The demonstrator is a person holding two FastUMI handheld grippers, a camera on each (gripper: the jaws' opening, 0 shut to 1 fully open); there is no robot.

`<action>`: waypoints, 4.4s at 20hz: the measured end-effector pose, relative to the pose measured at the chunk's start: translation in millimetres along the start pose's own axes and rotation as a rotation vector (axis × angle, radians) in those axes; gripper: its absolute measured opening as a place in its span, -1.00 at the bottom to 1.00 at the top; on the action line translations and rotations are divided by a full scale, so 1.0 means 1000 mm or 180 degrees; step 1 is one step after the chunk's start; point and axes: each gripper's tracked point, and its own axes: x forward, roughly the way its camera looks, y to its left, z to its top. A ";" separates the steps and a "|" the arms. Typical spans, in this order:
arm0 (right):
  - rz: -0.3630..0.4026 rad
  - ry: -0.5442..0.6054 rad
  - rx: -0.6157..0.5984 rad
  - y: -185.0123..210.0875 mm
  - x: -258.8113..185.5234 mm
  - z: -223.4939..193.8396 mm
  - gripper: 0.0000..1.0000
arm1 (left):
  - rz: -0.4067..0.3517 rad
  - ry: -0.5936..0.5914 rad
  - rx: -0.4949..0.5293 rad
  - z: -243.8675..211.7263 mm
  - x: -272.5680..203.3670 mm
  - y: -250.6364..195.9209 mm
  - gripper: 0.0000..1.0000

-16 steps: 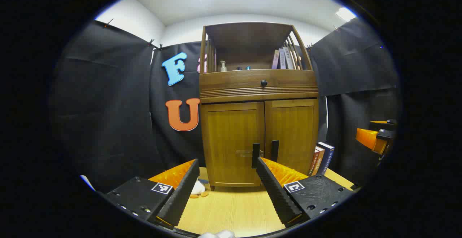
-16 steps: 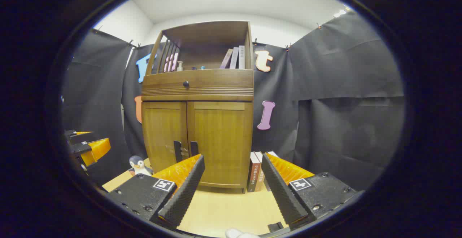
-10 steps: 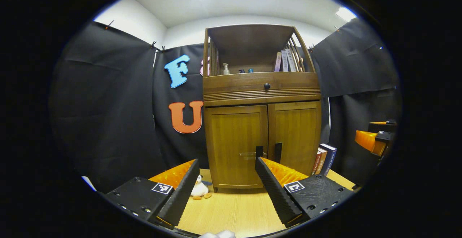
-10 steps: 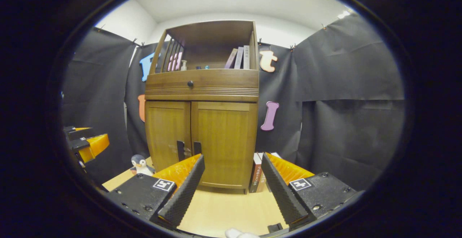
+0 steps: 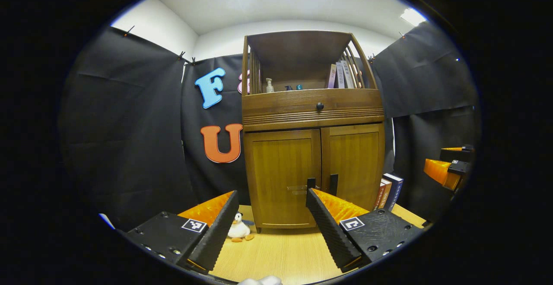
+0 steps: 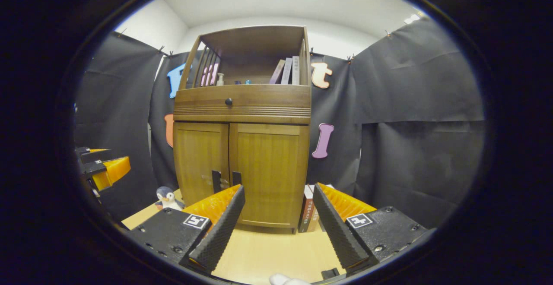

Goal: Open the right door of the double-door shoe cabinet with the right hand, and open the left door with the left hand.

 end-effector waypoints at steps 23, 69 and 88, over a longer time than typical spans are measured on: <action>0.0232 0.0179 0.0076 0.098 0.176 -0.069 0.99 | 0.0085 0.0112 0.0071 -0.010 -0.001 0.026 0.92; 0.0444 0.0732 0.0125 0.117 0.238 -0.129 -0.39 | 0.0457 0.0273 -0.0042 -0.015 0.002 0.036 1.00; 0.0349 0.0743 0.0159 0.027 0.134 -0.130 -0.51 | 0.0205 0.0276 -0.0019 -0.008 -0.003 0.027 0.92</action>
